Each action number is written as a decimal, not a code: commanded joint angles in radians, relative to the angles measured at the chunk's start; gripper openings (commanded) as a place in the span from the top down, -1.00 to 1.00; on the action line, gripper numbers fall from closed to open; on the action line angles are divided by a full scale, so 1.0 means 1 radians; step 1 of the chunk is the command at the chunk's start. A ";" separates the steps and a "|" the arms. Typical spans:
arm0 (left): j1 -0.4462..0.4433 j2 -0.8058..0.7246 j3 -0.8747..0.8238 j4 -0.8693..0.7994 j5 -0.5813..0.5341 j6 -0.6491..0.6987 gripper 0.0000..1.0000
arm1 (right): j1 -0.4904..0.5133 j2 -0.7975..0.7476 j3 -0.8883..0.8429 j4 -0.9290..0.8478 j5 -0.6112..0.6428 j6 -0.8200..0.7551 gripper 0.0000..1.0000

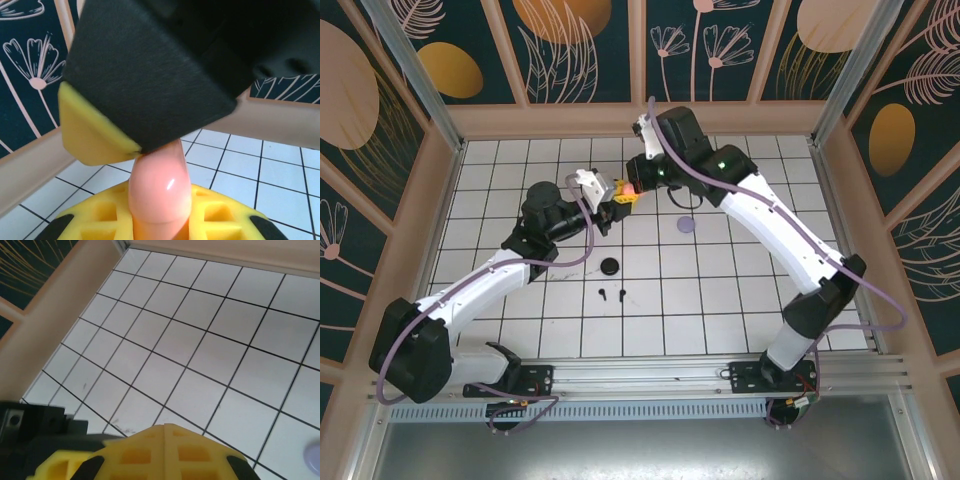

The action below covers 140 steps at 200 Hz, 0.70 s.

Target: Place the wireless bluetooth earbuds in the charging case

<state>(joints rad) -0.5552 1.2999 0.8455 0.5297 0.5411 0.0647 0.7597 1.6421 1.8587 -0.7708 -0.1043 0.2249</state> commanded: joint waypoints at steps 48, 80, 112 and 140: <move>-0.002 0.057 0.017 0.076 -0.040 -0.060 1.00 | -0.158 -0.386 -0.397 0.290 0.149 0.257 0.98; -0.002 0.138 0.041 0.009 -0.065 -0.164 1.00 | -0.207 -0.495 -0.615 0.379 0.185 0.330 0.65; -0.001 0.273 0.120 -0.122 -0.079 -0.312 1.00 | -0.207 -0.544 -0.796 0.430 0.215 0.383 0.29; -0.002 0.398 0.201 -0.178 -0.063 -0.454 1.00 | -0.207 -0.569 -0.899 0.461 0.234 0.405 0.09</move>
<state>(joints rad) -0.5613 1.6169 0.9783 0.4301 0.4770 -0.2184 0.5552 1.1137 1.0222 -0.3889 0.0872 0.5816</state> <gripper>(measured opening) 0.206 0.420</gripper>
